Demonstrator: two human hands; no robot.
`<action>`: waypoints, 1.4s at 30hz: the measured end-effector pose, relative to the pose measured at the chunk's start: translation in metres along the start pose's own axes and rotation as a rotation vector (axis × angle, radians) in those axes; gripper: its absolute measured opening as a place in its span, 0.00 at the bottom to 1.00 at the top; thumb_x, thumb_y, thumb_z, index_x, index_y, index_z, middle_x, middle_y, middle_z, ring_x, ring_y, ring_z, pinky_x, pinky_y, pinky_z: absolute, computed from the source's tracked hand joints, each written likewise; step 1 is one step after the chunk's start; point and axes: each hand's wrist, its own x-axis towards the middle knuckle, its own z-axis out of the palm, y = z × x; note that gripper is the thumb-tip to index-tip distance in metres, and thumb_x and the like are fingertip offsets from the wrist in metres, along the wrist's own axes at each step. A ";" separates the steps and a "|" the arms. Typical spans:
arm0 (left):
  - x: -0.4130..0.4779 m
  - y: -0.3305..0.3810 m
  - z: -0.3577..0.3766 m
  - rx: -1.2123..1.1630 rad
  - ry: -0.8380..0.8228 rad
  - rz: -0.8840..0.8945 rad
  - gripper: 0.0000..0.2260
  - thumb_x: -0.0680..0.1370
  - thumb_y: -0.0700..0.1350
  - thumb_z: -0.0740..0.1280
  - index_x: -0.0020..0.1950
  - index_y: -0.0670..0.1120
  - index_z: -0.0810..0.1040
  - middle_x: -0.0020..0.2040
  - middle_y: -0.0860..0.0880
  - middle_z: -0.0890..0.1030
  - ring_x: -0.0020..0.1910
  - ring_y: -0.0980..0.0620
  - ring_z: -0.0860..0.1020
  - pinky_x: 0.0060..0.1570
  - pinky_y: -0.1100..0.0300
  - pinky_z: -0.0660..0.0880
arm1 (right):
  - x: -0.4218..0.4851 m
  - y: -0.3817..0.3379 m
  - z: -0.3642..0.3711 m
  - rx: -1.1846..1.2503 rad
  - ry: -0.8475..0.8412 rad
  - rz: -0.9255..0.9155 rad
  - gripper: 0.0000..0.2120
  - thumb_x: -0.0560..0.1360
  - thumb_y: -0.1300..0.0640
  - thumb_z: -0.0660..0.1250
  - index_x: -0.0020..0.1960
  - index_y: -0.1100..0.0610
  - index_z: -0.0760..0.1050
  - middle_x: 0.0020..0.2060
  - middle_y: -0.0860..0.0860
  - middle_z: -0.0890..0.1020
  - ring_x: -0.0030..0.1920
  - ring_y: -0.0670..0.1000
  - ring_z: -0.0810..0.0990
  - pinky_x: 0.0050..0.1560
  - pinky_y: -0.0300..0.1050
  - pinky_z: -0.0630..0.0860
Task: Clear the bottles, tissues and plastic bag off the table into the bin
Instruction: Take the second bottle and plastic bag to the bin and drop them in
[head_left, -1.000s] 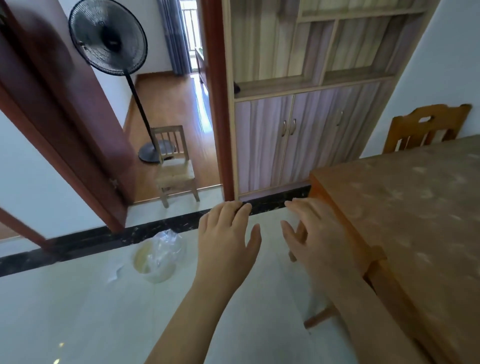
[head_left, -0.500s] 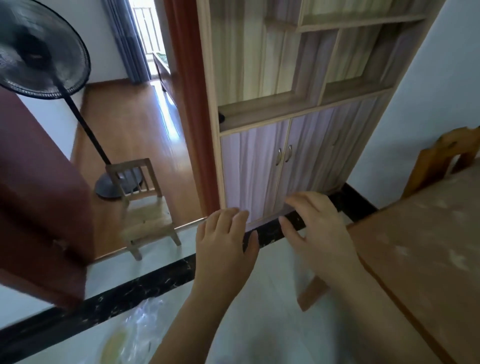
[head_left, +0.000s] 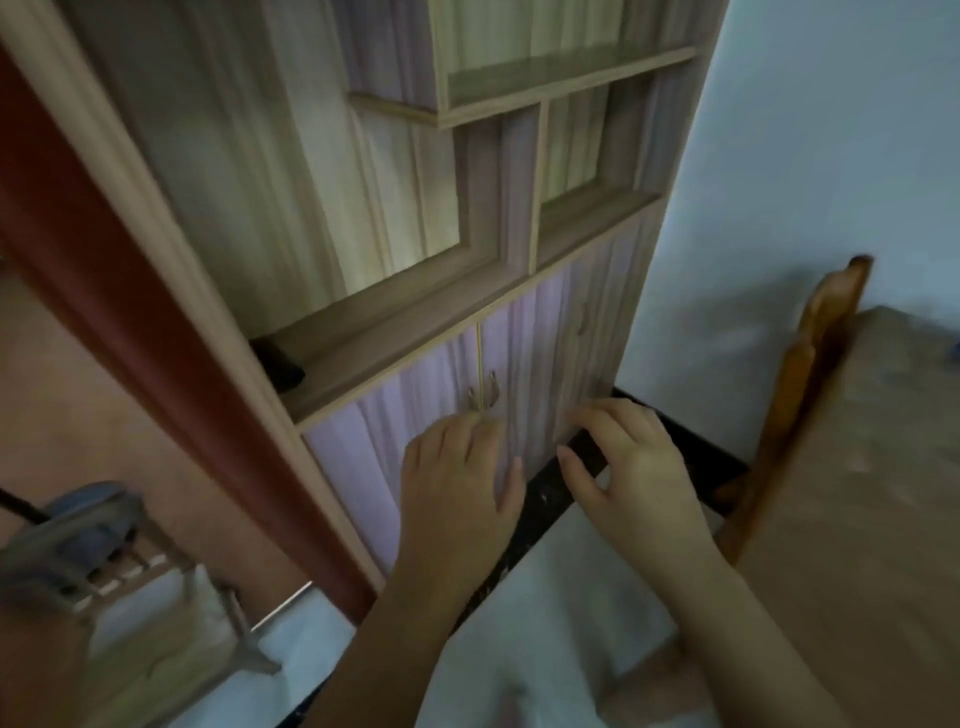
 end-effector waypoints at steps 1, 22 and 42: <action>0.020 0.000 0.011 -0.023 -0.020 0.019 0.17 0.73 0.49 0.58 0.52 0.41 0.78 0.49 0.43 0.81 0.49 0.44 0.78 0.48 0.53 0.71 | 0.017 0.011 0.001 -0.004 0.007 0.017 0.14 0.69 0.60 0.70 0.55 0.61 0.76 0.51 0.58 0.79 0.53 0.58 0.76 0.54 0.54 0.75; 0.345 0.046 0.248 -0.327 -0.171 0.470 0.15 0.73 0.49 0.60 0.54 0.43 0.77 0.51 0.45 0.80 0.52 0.46 0.77 0.50 0.52 0.72 | 0.222 0.240 0.001 -0.282 0.227 0.503 0.15 0.70 0.58 0.69 0.56 0.60 0.75 0.51 0.57 0.79 0.54 0.58 0.75 0.52 0.59 0.75; 0.510 0.258 0.458 -0.578 -0.426 0.900 0.15 0.73 0.47 0.65 0.57 0.42 0.76 0.54 0.44 0.80 0.55 0.45 0.76 0.53 0.50 0.71 | 0.272 0.483 -0.095 -0.543 0.502 0.916 0.16 0.69 0.58 0.69 0.56 0.60 0.75 0.51 0.57 0.79 0.52 0.58 0.76 0.51 0.57 0.75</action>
